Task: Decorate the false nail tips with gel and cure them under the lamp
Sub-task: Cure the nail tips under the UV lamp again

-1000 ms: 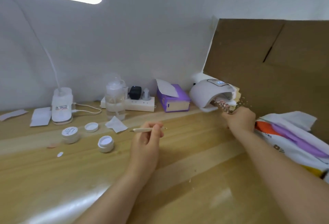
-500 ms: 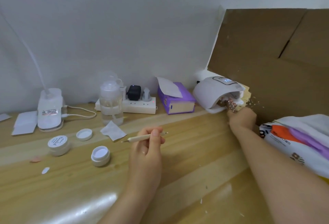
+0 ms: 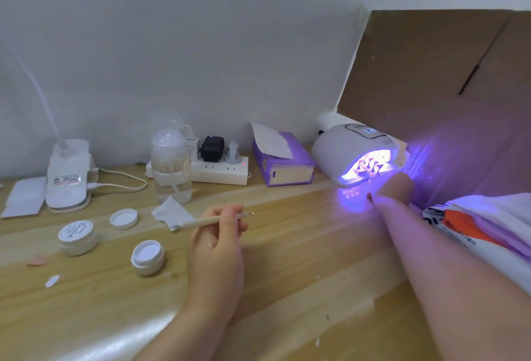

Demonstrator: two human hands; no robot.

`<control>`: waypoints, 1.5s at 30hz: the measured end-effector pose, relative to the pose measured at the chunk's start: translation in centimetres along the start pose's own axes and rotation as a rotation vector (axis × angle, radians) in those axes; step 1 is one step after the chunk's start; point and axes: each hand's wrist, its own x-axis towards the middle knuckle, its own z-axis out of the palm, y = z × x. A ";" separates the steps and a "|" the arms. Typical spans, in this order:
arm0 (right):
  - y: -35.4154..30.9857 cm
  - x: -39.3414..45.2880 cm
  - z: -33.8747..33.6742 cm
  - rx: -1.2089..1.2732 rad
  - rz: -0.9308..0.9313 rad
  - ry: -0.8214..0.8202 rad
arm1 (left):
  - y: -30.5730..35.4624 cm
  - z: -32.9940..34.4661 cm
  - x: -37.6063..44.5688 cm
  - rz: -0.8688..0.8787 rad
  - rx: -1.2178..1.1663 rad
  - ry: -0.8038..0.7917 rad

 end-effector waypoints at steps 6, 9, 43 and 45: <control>0.0 1.1 0.3 -0.041 -0.036 -0.007 | -0.6 2.5 2.1 0.034 0.167 -0.097; 0.0 1.6 0.8 -0.061 -0.079 -0.011 | -0.8 3.5 2.6 0.059 0.188 -0.132; -9.1 8.5 -3.0 -0.583 -0.520 -0.343 | -1.6 3.6 3.8 -0.014 0.282 -0.072; -9.1 8.5 -3.4 -0.588 -0.544 -0.359 | -1.5 3.7 3.8 -0.010 0.280 -0.065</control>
